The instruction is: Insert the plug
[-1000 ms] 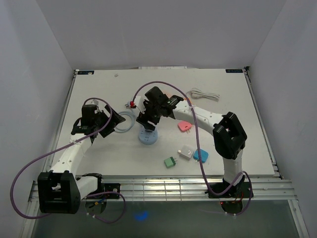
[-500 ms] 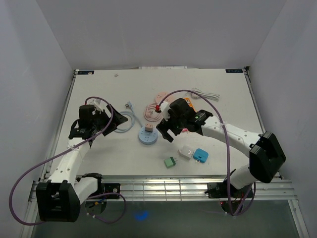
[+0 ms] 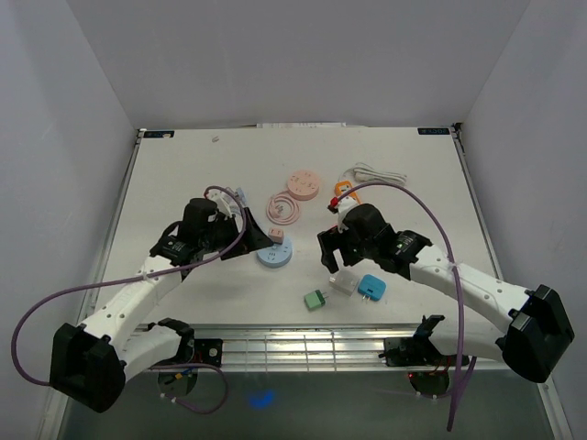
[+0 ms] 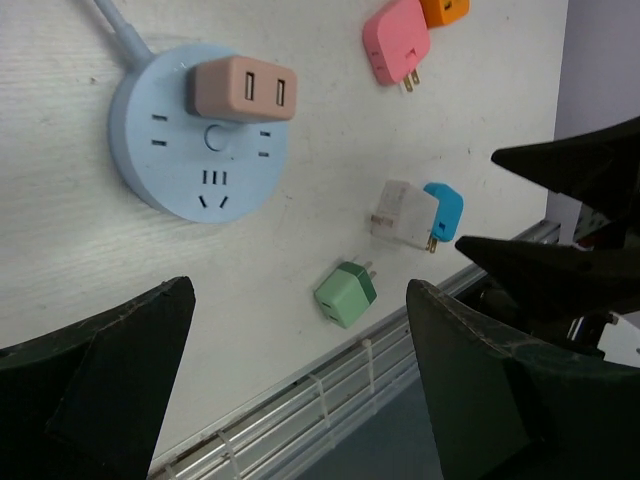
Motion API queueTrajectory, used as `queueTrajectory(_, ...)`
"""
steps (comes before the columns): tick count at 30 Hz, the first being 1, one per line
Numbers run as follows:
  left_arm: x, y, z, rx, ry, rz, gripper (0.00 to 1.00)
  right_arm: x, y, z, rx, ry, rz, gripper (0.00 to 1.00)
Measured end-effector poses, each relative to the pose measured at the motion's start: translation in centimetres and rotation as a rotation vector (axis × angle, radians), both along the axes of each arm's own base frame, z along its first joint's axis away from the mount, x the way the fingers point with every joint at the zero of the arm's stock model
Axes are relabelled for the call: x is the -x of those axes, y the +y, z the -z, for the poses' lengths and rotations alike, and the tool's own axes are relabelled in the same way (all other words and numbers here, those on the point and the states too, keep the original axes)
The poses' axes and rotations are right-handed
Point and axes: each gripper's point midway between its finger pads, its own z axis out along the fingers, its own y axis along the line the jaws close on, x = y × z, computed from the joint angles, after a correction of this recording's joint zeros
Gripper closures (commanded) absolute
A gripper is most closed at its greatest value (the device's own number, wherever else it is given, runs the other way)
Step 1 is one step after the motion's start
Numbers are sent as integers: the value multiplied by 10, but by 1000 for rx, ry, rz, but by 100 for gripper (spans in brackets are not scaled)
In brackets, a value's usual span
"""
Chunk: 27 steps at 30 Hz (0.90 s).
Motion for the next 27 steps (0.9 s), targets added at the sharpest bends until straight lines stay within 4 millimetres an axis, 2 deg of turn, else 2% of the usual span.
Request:
queueTrajectory(5, 20, -29, 10, -35, 29, 80, 2, -11, -8, -4, 5, -1, 111, 13)
queueTrajectory(11, 47, -55, 17, -55, 37, 149, 2, -13, -10, 1, 14, 31, 162, 12)
queueTrajectory(18, 86, -88, 37, -130, 7, 329, 2, -21, -22, 0, 17, 29, 237, 11)
queueTrajectory(22, 95, -97, 44, -165, -74, 424, 2, -33, -36, -7, -20, 28, 321, 11)
queueTrajectory(27, 90, -108, 48, -145, -246, 521, 2, -47, -59, -20, -71, 11, 420, 11)
